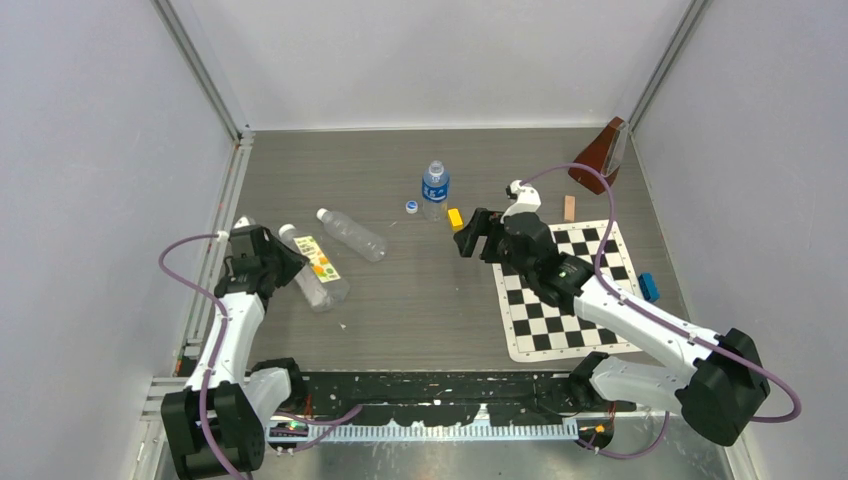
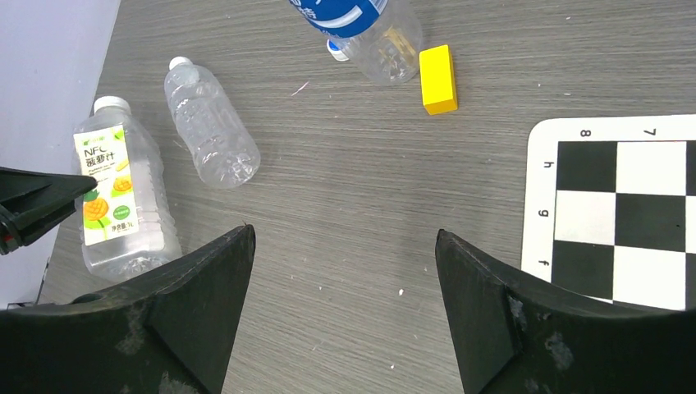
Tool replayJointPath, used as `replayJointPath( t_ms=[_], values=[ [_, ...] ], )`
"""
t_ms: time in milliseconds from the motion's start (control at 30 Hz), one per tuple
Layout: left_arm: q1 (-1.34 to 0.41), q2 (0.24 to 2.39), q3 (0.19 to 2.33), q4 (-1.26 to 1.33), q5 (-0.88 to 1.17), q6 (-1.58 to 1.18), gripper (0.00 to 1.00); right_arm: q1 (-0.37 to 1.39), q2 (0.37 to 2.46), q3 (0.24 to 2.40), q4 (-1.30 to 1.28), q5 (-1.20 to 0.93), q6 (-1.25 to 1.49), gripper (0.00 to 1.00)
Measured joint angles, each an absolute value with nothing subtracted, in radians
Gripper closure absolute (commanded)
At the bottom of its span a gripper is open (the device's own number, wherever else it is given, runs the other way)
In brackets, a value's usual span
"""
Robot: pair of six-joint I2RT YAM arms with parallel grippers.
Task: Unscrew the bottle caps
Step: Pick up the plastic bottle from the corner of the board.
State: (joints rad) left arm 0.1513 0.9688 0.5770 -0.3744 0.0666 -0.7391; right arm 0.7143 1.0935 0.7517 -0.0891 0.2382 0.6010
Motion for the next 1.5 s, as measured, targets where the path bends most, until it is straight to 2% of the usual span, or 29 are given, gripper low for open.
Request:
replayJointPath(
  t_ms=[67, 100, 200, 367, 800, 1067, 1300, 1500],
  values=[
    [0.151, 0.969, 0.577, -0.369, 0.112, -0.718, 0.94, 0.714, 1.103, 0.752, -0.084, 0.233, 0.601, 0.14],
    [0.151, 0.969, 0.577, -0.368, 0.126, -0.711, 0.88, 0.714, 1.107, 0.752, -0.083, 0.231, 0.601, 0.14],
    [0.151, 0.969, 0.577, -0.36, 0.16, -0.685, 0.84, 0.714, 1.122, 0.752, -0.084, 0.221, 0.603, 0.14],
    [0.151, 0.969, 0.577, -0.356, 0.182, -0.636, 1.0, 0.714, 1.127, 0.752, -0.083, 0.21, 0.605, 0.14],
    [0.144, 0.966, 0.621, -0.376, 0.344, -0.522, 1.0, 0.714, 1.145, 0.754, -0.046, 0.127, 0.622, 0.14],
    [0.115, 0.923, 0.723, -0.367, 0.566, -0.478, 1.0, 0.714, 1.165, 0.754, 0.012, 0.056, 0.665, 0.11],
    [0.004, 0.94, 0.731, -0.216, 0.805, -0.469, 1.0, 0.714, 1.188, 0.754, 0.13, -0.06, 0.739, 0.09],
    [-0.186, 0.993, 0.73, -0.105, 0.872, -0.469, 1.0, 0.708, 1.245, 0.748, 0.238, -0.146, 0.844, 0.08]
  ],
)
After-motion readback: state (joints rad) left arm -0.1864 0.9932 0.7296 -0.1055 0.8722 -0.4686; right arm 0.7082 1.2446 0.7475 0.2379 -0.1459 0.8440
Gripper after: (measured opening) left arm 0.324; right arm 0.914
